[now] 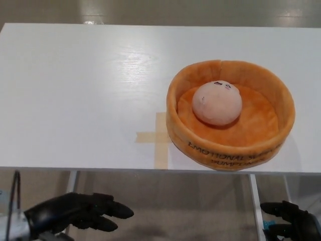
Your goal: Use the left hand to pick up the pink round toy on the left and place it inside the orange plate on the desk.
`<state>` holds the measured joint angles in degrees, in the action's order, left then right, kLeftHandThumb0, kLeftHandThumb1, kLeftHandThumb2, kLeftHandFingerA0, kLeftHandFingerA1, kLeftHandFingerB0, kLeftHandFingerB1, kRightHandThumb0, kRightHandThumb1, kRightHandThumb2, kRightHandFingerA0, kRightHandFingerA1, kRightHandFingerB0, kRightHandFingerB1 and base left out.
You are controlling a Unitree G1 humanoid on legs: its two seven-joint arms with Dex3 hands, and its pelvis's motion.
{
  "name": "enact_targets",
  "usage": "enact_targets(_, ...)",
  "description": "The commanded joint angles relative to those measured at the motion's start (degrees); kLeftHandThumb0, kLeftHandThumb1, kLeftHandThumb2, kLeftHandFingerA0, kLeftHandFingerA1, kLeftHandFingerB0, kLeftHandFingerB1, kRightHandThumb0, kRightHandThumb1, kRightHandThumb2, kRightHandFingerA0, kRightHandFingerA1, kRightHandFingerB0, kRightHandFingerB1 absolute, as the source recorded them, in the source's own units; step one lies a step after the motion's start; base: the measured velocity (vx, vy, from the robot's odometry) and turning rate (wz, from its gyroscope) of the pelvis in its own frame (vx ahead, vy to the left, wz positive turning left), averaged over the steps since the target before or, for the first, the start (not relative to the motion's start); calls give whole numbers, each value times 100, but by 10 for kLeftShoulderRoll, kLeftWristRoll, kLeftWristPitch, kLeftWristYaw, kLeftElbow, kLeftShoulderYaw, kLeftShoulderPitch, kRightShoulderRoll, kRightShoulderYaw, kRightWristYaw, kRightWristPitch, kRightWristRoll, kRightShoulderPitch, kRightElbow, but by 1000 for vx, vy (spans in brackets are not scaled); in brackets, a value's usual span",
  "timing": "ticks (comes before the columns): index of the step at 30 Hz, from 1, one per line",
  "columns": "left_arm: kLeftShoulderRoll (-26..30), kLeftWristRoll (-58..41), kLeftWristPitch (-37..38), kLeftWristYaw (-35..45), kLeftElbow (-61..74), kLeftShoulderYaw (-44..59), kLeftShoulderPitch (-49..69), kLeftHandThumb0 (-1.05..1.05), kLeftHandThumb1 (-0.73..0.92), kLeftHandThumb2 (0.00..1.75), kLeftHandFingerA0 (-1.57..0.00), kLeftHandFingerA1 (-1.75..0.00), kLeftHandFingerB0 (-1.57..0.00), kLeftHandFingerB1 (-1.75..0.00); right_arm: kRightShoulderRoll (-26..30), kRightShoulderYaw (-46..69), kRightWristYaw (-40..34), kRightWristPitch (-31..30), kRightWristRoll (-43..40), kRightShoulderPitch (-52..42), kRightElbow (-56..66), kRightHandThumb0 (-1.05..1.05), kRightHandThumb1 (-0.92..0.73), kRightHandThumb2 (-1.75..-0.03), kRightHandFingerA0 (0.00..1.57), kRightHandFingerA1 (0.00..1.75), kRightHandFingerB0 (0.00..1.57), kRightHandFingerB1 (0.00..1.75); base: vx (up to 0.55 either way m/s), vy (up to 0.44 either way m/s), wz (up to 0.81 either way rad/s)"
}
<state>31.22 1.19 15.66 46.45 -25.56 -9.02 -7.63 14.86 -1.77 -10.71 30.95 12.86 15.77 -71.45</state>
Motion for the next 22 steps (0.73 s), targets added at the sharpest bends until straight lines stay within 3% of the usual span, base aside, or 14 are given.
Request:
enact_targets(1, -49, 131, 60, -180, -195, -52, -76, -19, 57, 57, -34, -34, -37, -32, -3, -2, -5, 2, 2, -3, -2, -10, -62, -57, 59, 53, 58, 47, 0, 0, 0)
enact_targets(6, -62, 162, 61, -234, -276, -82, -122, -26, 58, 56, -38, -34, -39, -32, -5, -5, -15, 5, 6, -7, -1, -9, -62, -57, 61, 54, 58, 47, 0, 0, 0)
enact_targets(7, -65, 171, 59, -246, -294, -93, -131, -32, 51, 67, -32, -40, -33, -38, -5, -3, -13, 7, 4, -7, -1, -8, -61, -57, 60, 55, 59, 49, 0, 0, 0)
enact_targets(13, -78, 199, 43, -289, -330, -127, -149, -29, 57, 57, -29, -32, -39, -33, -5, -1, -6, 5, 1, -6, -2, -9, -62, -57, 61, 55, 57, 47, 0, 0, 0)
enact_targets(16, -89, 205, 33, -320, -362, -139, -161, -40, 50, 69, -24, -39, -31, -39, -4, -3, -7, 6, 2, -5, -1, -9, -62, -57, 60, 55, 58, 48, 0, 0, 0)
enact_targets(22, -105, 200, 20, -351, -411, -142, -176, -41, 60, 59, -26, -31, -34, -32, -3, -4, -7, 8, 3, -6, 0, -10, -62, -57, 61, 56, 58, 48, 0, 0, 0)
